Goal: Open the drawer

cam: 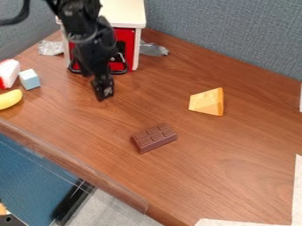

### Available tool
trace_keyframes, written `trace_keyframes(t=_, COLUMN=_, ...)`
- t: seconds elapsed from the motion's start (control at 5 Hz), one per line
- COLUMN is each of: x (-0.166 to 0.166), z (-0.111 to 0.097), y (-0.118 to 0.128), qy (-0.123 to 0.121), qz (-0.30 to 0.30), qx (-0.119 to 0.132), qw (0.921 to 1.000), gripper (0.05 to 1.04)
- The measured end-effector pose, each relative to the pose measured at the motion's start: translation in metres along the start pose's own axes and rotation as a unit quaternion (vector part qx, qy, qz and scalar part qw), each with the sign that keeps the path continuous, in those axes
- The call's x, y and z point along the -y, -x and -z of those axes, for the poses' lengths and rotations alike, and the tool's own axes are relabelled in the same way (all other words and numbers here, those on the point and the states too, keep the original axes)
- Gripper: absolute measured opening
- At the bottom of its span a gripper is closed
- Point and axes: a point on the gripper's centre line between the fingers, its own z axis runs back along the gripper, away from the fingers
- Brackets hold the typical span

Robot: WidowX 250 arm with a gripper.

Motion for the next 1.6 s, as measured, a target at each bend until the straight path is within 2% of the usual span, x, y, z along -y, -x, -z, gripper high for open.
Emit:
trace_keyframes(t=0.4, x=-0.026, z=0.014, y=-0.013, qy=-0.014, qz=0.027, qx=0.004, qw=0.9995, gripper=1.0)
trace_keyframes(t=0.8, x=-0.029, z=0.031, y=-0.011, qy=-0.024, qz=0.05, qx=0.016, qw=0.9984, gripper=1.0)
trace_keyframes(t=1.0, x=-0.029, z=0.038, y=-0.009, qy=-0.021, qz=0.052, qx=0.014, qw=0.9983, gripper=0.958)
trace_keyframes(t=1.4, x=-0.034, z=0.055, y=-0.002, qy=-0.027, qz=0.047, qx=0.002, qw=0.9985, gripper=0.364)
trace_keyframes(t=1.6, x=-0.035, z=0.056, y=-0.001, qy=-0.028, qz=0.057, qx=-0.001, qw=0.998, gripper=0.249)
